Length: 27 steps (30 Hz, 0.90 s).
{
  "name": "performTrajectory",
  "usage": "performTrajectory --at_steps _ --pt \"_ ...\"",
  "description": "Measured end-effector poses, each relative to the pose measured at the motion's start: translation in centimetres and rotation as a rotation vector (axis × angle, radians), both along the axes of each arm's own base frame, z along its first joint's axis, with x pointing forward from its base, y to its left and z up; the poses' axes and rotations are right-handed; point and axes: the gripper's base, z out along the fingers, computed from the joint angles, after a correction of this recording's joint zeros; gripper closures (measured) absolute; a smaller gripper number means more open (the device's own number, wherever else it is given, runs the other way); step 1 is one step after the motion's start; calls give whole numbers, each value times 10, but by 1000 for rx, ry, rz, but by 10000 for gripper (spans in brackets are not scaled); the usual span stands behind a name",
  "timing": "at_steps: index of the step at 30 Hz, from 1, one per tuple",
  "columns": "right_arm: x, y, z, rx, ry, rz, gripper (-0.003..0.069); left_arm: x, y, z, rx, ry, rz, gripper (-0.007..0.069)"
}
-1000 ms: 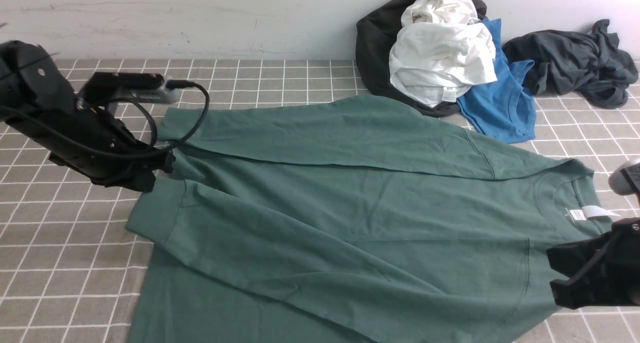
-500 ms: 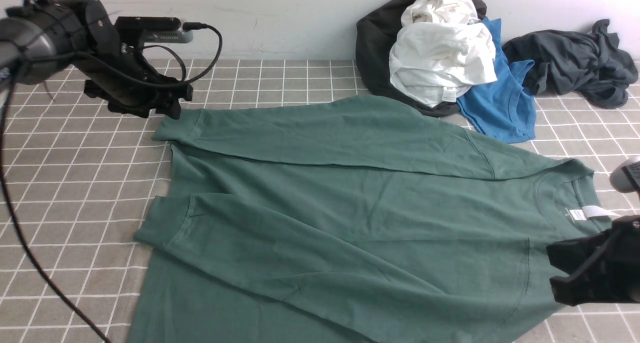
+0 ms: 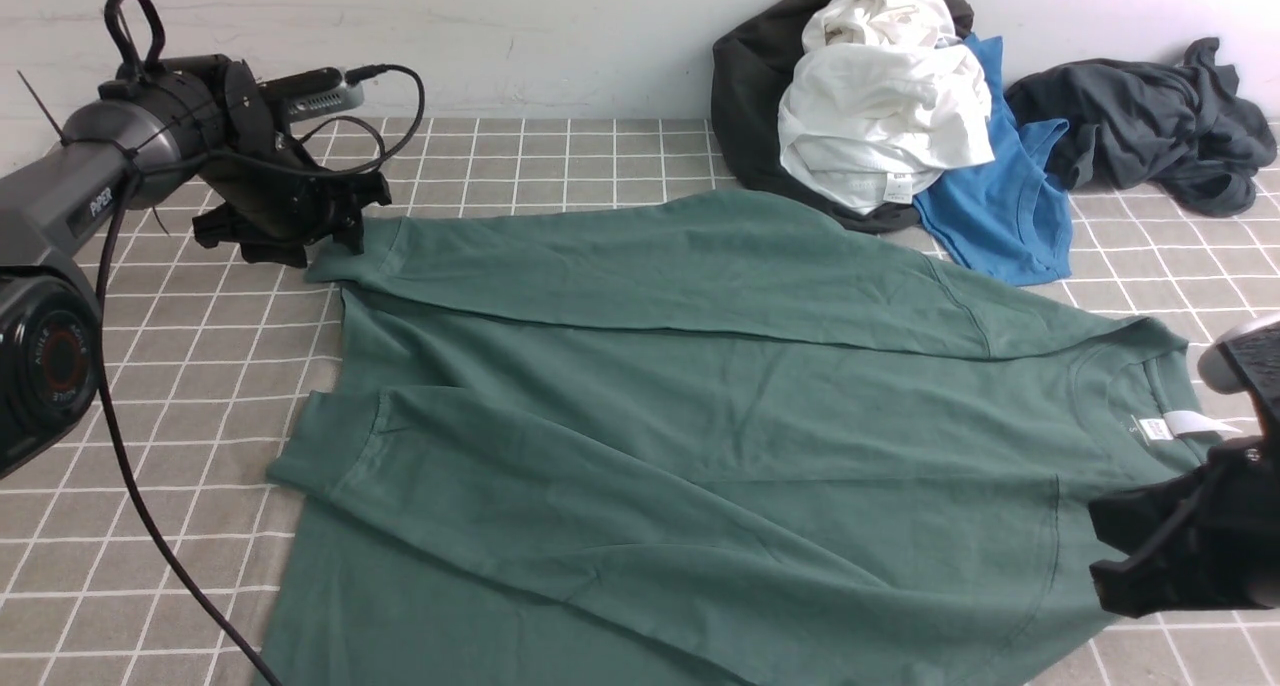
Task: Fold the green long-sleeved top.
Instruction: Use the left arm to clamp the cuff farthest from it
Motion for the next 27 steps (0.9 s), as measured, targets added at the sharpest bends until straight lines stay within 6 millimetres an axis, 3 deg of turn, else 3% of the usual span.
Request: performTrajectory --at_steps 9,13,16,19,21,24,27 --pt "1 0 -1 6 3 -8 669 -5 1 -3 24 67 -13 258" --pt "1 0 -1 4 3 -8 669 -7 1 -3 35 80 -35 491" --pt "1 0 -1 4 3 -8 669 -7 1 -2 49 81 -62 587" --pt "1 0 -1 4 3 -8 669 -11 -1 14 68 80 -113 627" --pt "1 0 -1 4 3 -8 669 -13 -2 22 76 74 -131 630" --pt "1 0 -1 4 3 -8 669 -20 -5 50 90 55 -172 631" --pt "1 0 -1 4 3 -8 669 -28 -6 60 80 100 -195 631"
